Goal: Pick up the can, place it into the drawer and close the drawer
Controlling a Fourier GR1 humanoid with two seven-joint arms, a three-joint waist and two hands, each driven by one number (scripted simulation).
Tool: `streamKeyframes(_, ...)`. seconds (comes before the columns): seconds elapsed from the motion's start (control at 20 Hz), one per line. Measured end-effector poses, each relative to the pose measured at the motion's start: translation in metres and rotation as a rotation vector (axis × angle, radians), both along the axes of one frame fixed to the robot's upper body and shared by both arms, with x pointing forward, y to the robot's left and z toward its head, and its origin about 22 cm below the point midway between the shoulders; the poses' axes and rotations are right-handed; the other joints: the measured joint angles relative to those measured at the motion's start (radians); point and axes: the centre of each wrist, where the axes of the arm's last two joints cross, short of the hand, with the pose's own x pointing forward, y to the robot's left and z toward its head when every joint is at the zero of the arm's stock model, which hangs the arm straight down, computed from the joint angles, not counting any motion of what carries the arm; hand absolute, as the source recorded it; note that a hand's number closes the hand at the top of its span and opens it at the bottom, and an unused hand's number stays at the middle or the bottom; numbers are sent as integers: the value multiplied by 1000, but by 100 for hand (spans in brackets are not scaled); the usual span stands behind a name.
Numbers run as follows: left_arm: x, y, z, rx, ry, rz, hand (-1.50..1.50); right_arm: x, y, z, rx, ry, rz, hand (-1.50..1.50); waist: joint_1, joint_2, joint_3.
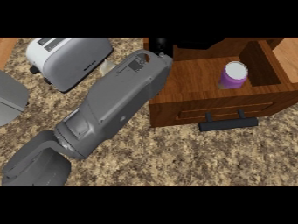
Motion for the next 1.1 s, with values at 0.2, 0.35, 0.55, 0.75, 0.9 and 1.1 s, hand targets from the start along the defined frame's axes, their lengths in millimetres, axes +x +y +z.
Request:
streamKeyframes(0.2, 1, 2, -3, -7, -8, 19, -150, 2, 2, 4, -3, -7, 2, -150, -1, 1, 0)
streamKeyframes(0.35, 1, 1, -1, -19, -15, 24, -150, 3, 1, 7, -35, -27, 3, -150, -2, 1, 0)
streamKeyframes(0.55, 0, -2, 3, -45, -35, 8, -150, 7, 2, 22, -194, -90, -5, -150, 8, 2, 0)
streamKeyframes(0.75, -1, -2, 3, -64, -64, -2, -150, 12, 8, 30, -292, -151, 37, -150, 13, 0, 0)
streamKeyframes(0.9, -1, -3, 4, -72, -84, -12, -150, 19, 15, 34, -361, -187, 46, -150, 28, -1, -1)
streamKeyframes(1.1, -2, -7, 13, -81, -114, -5, -150, 29, 32, 45, -489, -219, 50, -150, 42, 0, -1)
